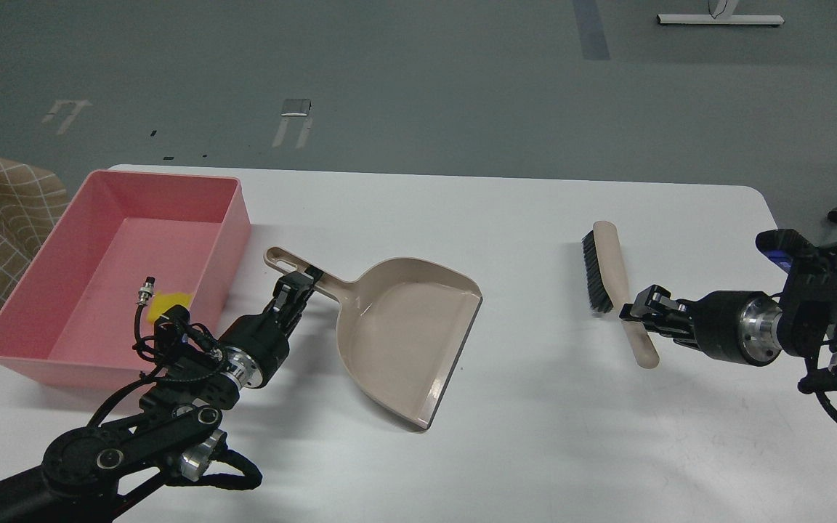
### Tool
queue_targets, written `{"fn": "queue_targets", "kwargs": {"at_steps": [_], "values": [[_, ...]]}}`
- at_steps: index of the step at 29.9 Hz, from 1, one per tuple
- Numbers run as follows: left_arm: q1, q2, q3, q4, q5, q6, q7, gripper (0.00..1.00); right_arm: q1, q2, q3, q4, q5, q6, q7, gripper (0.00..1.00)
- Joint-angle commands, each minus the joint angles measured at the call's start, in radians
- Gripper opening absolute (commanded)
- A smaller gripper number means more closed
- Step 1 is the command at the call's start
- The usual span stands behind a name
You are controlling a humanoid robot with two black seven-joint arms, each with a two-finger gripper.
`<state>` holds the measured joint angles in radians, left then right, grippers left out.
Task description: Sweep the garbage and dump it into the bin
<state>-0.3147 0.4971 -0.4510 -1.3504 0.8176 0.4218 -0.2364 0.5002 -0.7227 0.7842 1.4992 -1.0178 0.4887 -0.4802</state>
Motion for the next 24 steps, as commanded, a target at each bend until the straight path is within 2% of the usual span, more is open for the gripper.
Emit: {"fn": "queue_targets", "kwargs": {"at_steps": [1,7,9,13,19,21,24], "values": [[0.0,0.0,0.0,0.001,0.0,0.0,0.0,0.09,0.0,0.0,0.003,0.001,0.001,0.0,0.0,0.0],[0.0,-0.011,-0.002,0.001,0.0,0.0,0.0,0.23,0.0,-0.001,0.003,0.001,0.002,0.0,-0.001,0.0],[0.0,-0.011,-0.003,-0.004,0.0,0.0,0.0,0.32,0.0,-0.001,0.003,0.001,0.002,0.0,-0.001,0.0],[-0.003,-0.011,-0.003,-0.009,0.0,0.0,0.0,0.37,0.0,-0.001,0.003,0.001,0.002,0.0,-0.001,0.01],[-0.003,-0.011,-0.003,-0.013,0.0,0.0,0.0,0.5,0.0,-0.001,0.004,0.001,0.002,0.0,-0.001,0.02],[-0.003,-0.011,-0.003,-0.013,0.0,0.0,0.0,0.56,0.001,-0.001,0.004,0.001,0.002,0.0,0.0,0.04],[-0.003,-0.011,-0.005,-0.015,0.0,0.003,0.0,0.63,0.004,-0.001,0.006,0.003,0.004,0.0,-0.001,0.15]]}}
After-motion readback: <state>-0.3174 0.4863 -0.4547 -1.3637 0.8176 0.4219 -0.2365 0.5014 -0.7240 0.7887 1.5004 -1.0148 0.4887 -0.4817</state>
